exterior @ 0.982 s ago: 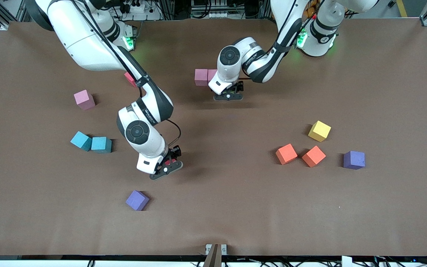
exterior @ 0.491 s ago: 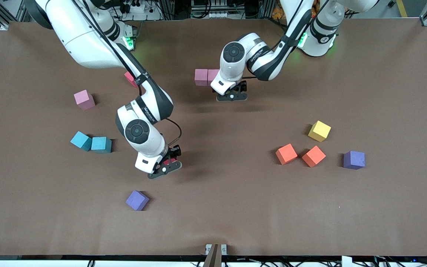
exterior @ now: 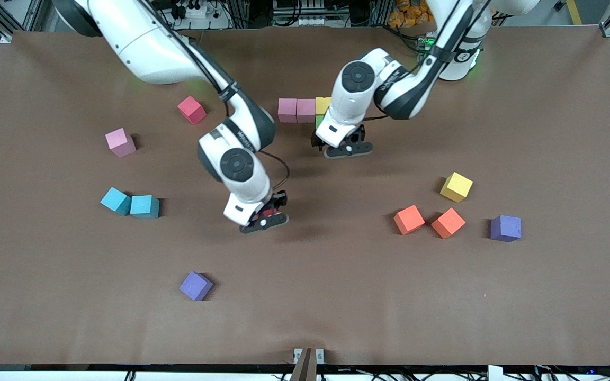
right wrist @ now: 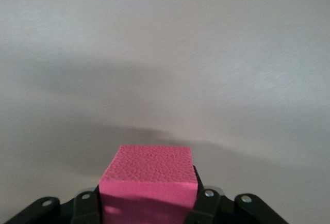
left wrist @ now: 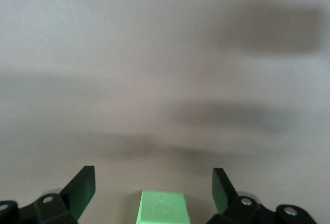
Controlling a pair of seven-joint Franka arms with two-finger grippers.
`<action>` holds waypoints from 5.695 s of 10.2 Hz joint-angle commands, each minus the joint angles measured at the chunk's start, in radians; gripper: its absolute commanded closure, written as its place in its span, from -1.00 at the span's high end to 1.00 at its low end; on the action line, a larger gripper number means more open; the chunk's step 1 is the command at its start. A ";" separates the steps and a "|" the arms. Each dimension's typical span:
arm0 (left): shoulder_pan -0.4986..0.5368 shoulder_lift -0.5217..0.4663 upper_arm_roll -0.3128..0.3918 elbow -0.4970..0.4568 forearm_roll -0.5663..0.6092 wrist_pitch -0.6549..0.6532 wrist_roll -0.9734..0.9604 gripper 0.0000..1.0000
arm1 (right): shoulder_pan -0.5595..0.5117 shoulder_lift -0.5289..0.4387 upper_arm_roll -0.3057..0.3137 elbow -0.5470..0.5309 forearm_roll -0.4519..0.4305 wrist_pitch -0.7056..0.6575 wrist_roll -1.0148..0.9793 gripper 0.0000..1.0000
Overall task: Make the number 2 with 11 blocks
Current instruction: 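Set the green cube against the yellow cube with the left gripper, then move the left gripper over the orange cubes while the right gripper holds red, then grasp an orange cube with the left gripper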
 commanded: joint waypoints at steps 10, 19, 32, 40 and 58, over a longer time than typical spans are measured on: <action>0.424 0.062 0.002 0.269 0.050 -0.255 0.162 1.00 | 0.388 0.024 -0.037 -0.012 0.022 -0.010 0.439 -1.00; 0.433 0.241 0.003 0.403 0.128 -0.258 0.190 1.00 | 0.402 0.066 -0.038 -0.031 0.008 0.044 0.453 -1.00; 0.438 0.321 0.003 0.408 0.142 -0.245 0.186 1.00 | 0.411 0.053 -0.038 -0.045 0.005 0.033 0.453 -1.00; 0.427 0.373 0.003 0.403 0.143 -0.220 0.194 1.00 | 0.405 0.037 -0.032 -0.055 0.006 0.033 0.454 -1.00; 0.428 0.280 -0.007 0.417 0.151 -0.214 0.234 -0.54 | 0.395 -0.016 -0.029 -0.069 -0.027 0.028 0.493 1.00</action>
